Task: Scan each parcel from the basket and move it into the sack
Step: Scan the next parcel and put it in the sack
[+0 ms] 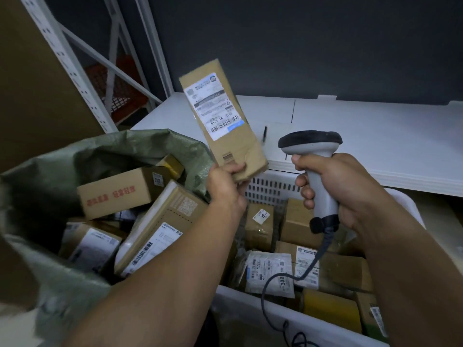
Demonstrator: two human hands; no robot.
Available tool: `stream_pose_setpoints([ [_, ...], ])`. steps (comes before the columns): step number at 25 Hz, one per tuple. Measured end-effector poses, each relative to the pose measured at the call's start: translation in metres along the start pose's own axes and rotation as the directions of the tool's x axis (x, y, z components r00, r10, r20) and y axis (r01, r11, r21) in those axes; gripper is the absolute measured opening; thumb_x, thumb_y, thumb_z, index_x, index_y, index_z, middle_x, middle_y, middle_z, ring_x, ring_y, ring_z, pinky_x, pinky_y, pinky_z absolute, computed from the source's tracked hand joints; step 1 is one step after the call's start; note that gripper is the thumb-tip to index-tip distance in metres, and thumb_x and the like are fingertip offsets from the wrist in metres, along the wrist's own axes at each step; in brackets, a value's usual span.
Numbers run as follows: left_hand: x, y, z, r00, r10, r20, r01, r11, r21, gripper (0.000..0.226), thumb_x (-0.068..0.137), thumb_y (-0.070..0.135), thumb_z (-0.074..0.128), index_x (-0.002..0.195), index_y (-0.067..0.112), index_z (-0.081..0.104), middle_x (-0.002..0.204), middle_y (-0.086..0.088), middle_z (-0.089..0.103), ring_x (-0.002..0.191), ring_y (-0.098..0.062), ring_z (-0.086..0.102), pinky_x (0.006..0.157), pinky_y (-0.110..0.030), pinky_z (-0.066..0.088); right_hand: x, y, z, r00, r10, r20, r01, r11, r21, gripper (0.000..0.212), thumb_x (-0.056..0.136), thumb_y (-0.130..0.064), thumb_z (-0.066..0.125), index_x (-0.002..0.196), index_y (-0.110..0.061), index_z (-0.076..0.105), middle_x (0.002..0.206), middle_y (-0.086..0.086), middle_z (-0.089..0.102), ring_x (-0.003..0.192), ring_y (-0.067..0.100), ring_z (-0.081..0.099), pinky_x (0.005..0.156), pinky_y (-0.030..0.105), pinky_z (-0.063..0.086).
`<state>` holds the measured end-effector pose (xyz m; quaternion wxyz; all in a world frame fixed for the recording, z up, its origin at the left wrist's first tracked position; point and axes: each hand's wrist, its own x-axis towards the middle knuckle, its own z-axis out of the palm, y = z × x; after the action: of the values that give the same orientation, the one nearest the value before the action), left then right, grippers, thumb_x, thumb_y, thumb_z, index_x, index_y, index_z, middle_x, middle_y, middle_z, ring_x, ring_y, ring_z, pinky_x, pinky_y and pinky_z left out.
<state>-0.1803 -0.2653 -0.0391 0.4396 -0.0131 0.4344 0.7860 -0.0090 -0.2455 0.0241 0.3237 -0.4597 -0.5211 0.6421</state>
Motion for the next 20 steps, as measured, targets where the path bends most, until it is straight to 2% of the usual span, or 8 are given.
stream_pose_setpoints([
  [3, -0.009, 0.028, 0.004, 0.996, 0.062, -0.062, -0.074, 0.976, -0.204, 0.038, 0.083, -0.004, 0.062, 0.116, 0.014, 0.066, 0.123, -0.016, 0.068, 0.113, -0.036, 0.064, 0.097, -0.052, 0.055, 0.002, 0.000, 0.011, 1.000, -0.002, 0.011, 0.002, 1.000, 0.005, 0.024, 0.090, -0.023, 0.074, 0.099, -0.003, 0.065, 0.067, 0.010, 0.062, 0.049, 0.018, 0.052, 0.048, 0.030, 0.047],
  [6, -0.011, 0.051, 0.000, 0.981, 0.107, -0.161, -0.164, 0.901, -0.402, 0.037, 0.098, 0.009, 0.056, 0.135, 0.016, 0.057, 0.129, -0.015, 0.062, 0.122, -0.036, 0.058, 0.105, -0.057, 0.049, 0.002, 0.001, 0.020, 1.000, 0.005, 0.019, -0.005, 1.000, -0.017, 0.025, 0.090, -0.023, 0.074, 0.102, -0.003, 0.066, 0.069, 0.011, 0.064, 0.049, 0.019, 0.053, 0.050, 0.031, 0.047],
  [8, -0.010, 0.061, -0.003, 0.967, 0.126, -0.220, -0.218, 0.859, -0.463, 0.036, 0.103, 0.017, 0.052, 0.139, 0.017, 0.055, 0.128, -0.013, 0.063, 0.124, -0.034, 0.057, 0.106, -0.057, 0.049, 0.002, 0.003, 0.023, 1.000, 0.011, 0.015, -0.010, 1.000, -0.026, 0.026, 0.090, -0.022, 0.074, 0.104, -0.002, 0.066, 0.070, 0.012, 0.065, 0.049, 0.019, 0.052, 0.049, 0.030, 0.047],
  [12, -0.011, 0.075, -0.009, 0.956, 0.147, -0.254, -0.264, 0.808, -0.527, 0.037, 0.106, 0.024, 0.049, 0.142, 0.016, 0.054, 0.116, -0.008, 0.065, 0.128, -0.029, 0.056, 0.106, -0.054, 0.050, 0.002, 0.004, 0.032, 1.000, 0.015, 0.026, -0.014, 0.999, -0.038, 0.027, 0.091, -0.020, 0.073, 0.106, 0.001, 0.065, 0.071, 0.014, 0.064, 0.048, 0.019, 0.050, 0.047, 0.030, 0.045],
  [14, -0.010, 0.080, -0.011, 0.949, 0.146, -0.281, -0.283, 0.790, -0.544, 0.039, 0.107, 0.025, 0.048, 0.145, 0.014, 0.052, 0.128, -0.010, 0.063, 0.129, -0.027, 0.055, 0.106, -0.051, 0.051, 0.002, 0.005, 0.035, 0.999, 0.014, 0.034, -0.013, 0.999, -0.038, 0.027, 0.091, -0.019, 0.073, 0.107, 0.001, 0.065, 0.071, 0.014, 0.064, 0.048, 0.019, 0.049, 0.047, 0.030, 0.045],
  [17, -0.007, 0.081, -0.015, 0.923, 0.127, -0.362, -0.310, 0.804, -0.507, 0.040, 0.109, 0.018, 0.040, 0.145, 0.006, 0.050, 0.139, -0.008, 0.057, 0.127, -0.024, 0.055, 0.107, -0.038, 0.051, 0.003, 0.007, 0.036, 0.999, 0.020, 0.034, -0.018, 0.999, -0.042, 0.029, 0.091, -0.020, 0.073, 0.109, 0.002, 0.065, 0.068, 0.013, 0.064, 0.047, 0.019, 0.050, 0.047, 0.029, 0.045],
  [19, -0.008, 0.078, -0.015, 0.904, 0.136, -0.405, -0.318, 0.848, -0.423, 0.041, 0.109, 0.013, 0.034, 0.146, 0.005, 0.047, 0.138, -0.005, 0.056, 0.125, -0.020, 0.056, 0.100, -0.024, 0.047, 0.003, 0.007, 0.037, 0.999, 0.023, 0.031, -0.022, 0.999, -0.045, 0.031, 0.091, -0.021, 0.074, 0.109, 0.002, 0.064, 0.068, 0.012, 0.065, 0.046, 0.018, 0.050, 0.047, 0.030, 0.046],
  [20, -0.004, 0.076, -0.016, 0.900, 0.152, -0.409, -0.323, 0.863, -0.389, 0.042, 0.108, 0.011, 0.032, 0.148, 0.006, 0.046, 0.141, -0.004, 0.056, 0.126, -0.019, 0.056, 0.095, -0.022, 0.043, 0.004, 0.007, 0.037, 0.999, 0.024, 0.032, -0.022, 0.999, -0.046, 0.031, 0.091, -0.021, 0.074, 0.109, 0.002, 0.064, 0.067, 0.012, 0.066, 0.046, 0.018, 0.051, 0.047, 0.029, 0.046],
])
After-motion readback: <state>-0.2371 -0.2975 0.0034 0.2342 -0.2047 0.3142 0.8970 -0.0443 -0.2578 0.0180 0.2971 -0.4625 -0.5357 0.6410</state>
